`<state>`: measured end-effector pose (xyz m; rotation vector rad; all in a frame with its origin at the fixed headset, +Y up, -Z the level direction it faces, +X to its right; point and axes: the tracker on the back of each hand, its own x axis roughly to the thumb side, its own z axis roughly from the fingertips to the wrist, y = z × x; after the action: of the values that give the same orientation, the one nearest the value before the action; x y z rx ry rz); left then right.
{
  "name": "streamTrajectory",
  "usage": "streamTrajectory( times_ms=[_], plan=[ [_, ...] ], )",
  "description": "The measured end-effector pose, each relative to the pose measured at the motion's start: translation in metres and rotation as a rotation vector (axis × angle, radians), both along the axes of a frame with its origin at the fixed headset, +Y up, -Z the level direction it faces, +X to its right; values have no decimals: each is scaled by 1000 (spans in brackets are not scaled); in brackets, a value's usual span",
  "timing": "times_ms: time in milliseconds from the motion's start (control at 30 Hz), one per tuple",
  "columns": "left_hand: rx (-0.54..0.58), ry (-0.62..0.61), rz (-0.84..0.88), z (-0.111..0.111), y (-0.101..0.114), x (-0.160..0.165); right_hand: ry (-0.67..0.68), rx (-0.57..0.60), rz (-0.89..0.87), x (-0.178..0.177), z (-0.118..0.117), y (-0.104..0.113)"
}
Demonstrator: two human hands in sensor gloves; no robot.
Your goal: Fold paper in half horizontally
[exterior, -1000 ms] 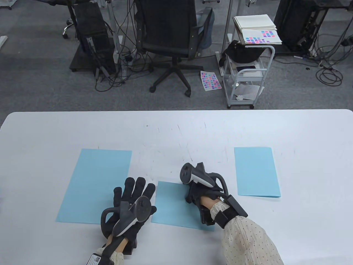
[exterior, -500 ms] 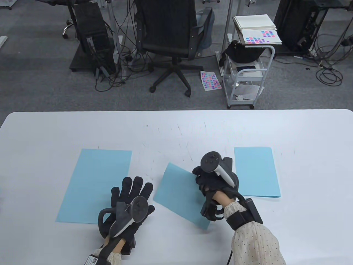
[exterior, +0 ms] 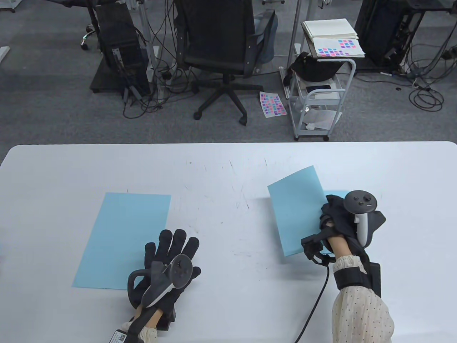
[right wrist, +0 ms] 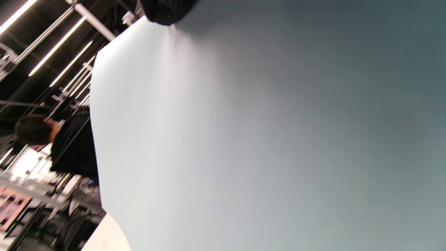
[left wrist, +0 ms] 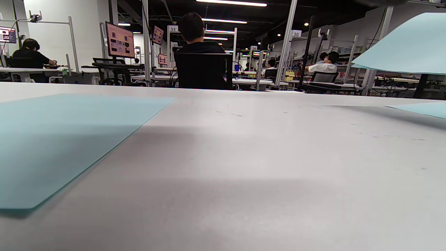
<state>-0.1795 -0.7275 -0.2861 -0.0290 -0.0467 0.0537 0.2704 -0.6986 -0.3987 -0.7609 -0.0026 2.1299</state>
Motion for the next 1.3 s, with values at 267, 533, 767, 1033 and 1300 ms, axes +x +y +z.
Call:
streamTrajectory(
  times_ms=[267, 533, 767, 1033, 1300],
  plan=[
    [-15, 0, 16, -3, -3, -1, -134, -61, 3, 46, -12, -26],
    [-21, 7, 1, -5, -5, -4, -237, -152, 68, 68, -18, -56],
    [-8, -5, -5, -4, -4, -3, -267, -220, 156, 72, -20, -71],
    [-11, 3, 4, -3, -5, -5, -218, -273, 251, 63, -25, -72],
    [-11, 1, 7, -2, -5, -5, -162, -298, 304, 55, -24, -71]
  ],
)
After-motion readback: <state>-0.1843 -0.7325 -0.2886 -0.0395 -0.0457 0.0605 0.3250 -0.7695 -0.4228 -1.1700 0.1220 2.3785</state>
